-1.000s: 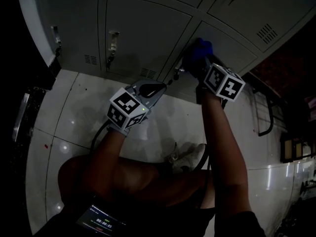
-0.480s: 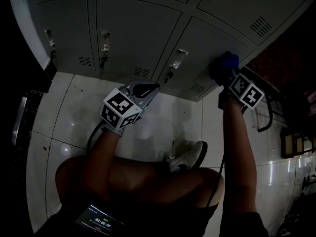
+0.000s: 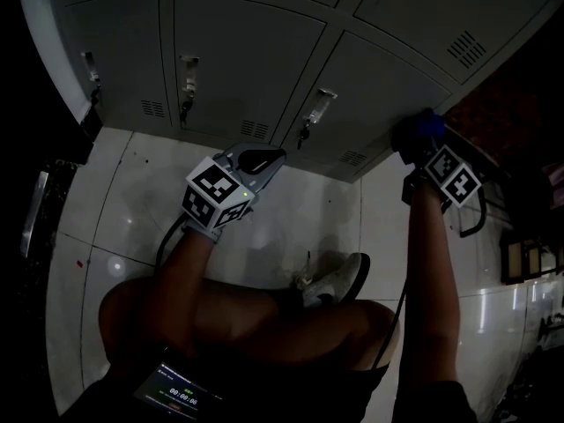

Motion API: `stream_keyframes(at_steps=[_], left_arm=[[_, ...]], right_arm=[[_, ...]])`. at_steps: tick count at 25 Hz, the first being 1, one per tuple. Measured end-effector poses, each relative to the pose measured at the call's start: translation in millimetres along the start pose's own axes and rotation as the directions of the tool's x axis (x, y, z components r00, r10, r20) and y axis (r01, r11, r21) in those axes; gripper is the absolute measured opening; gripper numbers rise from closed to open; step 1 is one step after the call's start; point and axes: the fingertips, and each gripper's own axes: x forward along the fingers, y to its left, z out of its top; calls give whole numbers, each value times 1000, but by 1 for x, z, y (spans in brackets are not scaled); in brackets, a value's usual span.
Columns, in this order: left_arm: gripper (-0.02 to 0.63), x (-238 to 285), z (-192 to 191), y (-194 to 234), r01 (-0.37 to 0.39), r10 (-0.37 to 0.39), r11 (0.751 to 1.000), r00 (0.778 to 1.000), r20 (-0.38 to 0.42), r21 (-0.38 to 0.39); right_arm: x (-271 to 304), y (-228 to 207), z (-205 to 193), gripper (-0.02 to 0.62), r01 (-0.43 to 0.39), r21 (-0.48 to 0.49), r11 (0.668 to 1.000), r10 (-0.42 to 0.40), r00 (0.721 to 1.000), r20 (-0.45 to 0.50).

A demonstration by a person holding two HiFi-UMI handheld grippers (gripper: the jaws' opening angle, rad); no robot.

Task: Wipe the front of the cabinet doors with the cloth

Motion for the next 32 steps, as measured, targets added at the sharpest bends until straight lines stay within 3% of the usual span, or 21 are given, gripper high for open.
stream_keyframes(at_steps=[5, 11, 17, 23, 32], left_arm=[[0, 0, 0, 0, -2, 2, 1000, 1000, 0, -1], [2, -1, 1, 2, -11, 11, 1000, 1000, 7, -7], [0, -2, 5, 3, -14, 14, 1000, 1000, 23, -18], [2, -4, 9, 3, -9, 10, 1000, 999, 39, -16], [1, -3, 4, 1, -7, 7, 1000, 1000, 19, -7]], right_arm=[[-7, 63, -8, 77, -117, -76, 990, 118, 993, 2], [0, 173, -39, 77, -300, -96, 949, 297, 954, -43], [22, 240, -77, 77, -379, -69, 923, 370, 921, -119], [33, 249, -84, 77, -385, -73, 920, 372, 918, -139], [32, 197, -81, 77, -336, -96, 937, 319, 935, -156]])
